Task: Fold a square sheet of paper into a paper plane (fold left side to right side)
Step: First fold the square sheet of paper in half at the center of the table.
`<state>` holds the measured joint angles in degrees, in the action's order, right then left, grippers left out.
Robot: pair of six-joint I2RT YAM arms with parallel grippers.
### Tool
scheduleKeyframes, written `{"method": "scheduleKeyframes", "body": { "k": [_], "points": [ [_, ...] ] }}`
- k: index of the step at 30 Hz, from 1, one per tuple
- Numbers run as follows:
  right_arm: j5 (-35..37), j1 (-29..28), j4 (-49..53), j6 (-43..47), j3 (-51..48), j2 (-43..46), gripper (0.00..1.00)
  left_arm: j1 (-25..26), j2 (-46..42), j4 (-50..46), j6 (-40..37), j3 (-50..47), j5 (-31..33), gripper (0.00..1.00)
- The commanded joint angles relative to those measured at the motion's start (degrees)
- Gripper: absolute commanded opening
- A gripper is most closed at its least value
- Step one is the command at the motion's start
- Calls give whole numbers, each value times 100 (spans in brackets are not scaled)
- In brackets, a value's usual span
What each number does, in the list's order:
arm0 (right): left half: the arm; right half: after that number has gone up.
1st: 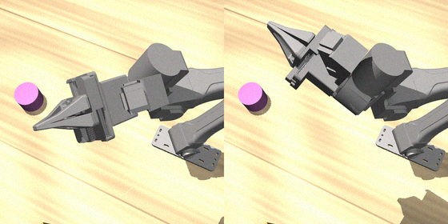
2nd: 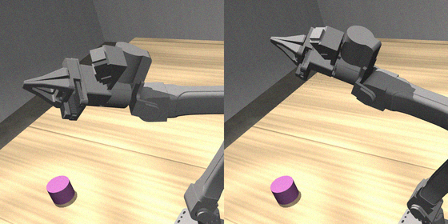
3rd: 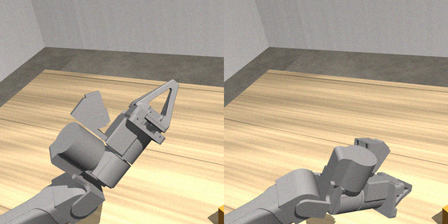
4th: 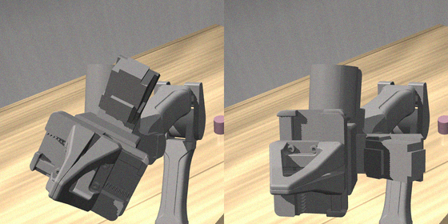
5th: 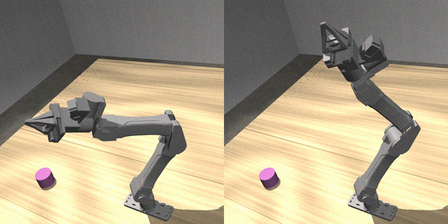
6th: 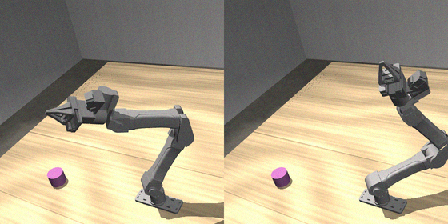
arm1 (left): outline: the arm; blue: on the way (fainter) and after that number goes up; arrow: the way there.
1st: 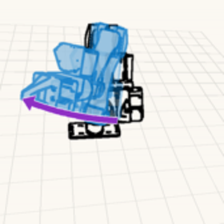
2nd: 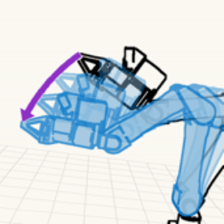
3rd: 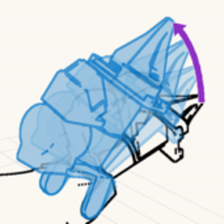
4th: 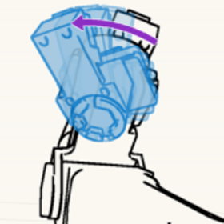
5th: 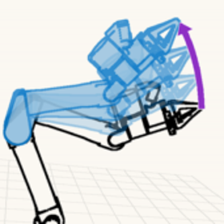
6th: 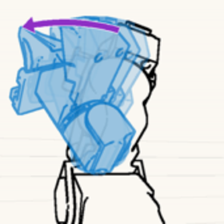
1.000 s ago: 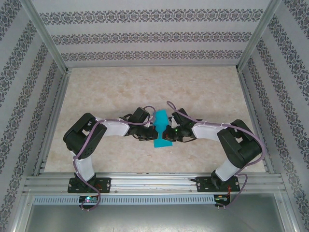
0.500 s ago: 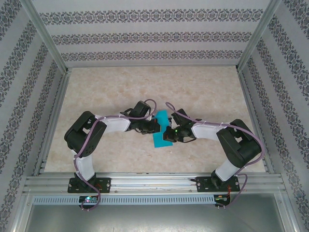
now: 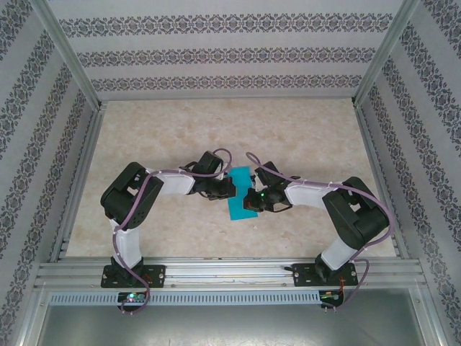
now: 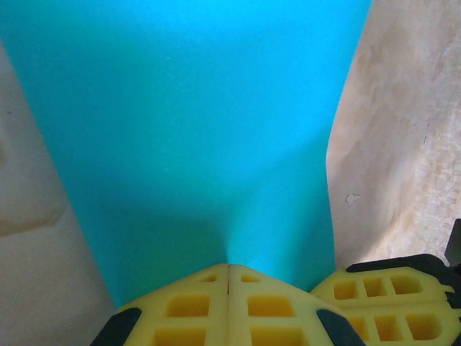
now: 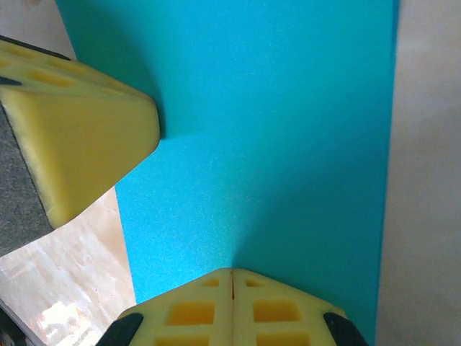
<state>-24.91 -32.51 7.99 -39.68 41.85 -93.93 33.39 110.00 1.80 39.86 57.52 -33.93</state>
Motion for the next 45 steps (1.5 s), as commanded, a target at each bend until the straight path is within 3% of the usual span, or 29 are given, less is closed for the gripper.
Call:
{"method": "scheduleKeyframes", "body": {
  "k": [1,11,29,38,45],
  "points": [
    [833,-10,803,196,-177,-319,0,-198,223,-6,-4,-116,537,0],
    [794,-1,810,242,-142,-441,0,-524,242,-109,-173,-41,855,0],
    [557,0,766,237,-133,-539,0,-1191,690,-706,-812,1129,899,0],
    [452,-10,518,38,-185,-456,0,-1145,13,-540,-872,751,622,1],
    [452,-18,440,-31,-212,-446,0,-745,-319,-204,-571,362,-35,1]
  ]
}}
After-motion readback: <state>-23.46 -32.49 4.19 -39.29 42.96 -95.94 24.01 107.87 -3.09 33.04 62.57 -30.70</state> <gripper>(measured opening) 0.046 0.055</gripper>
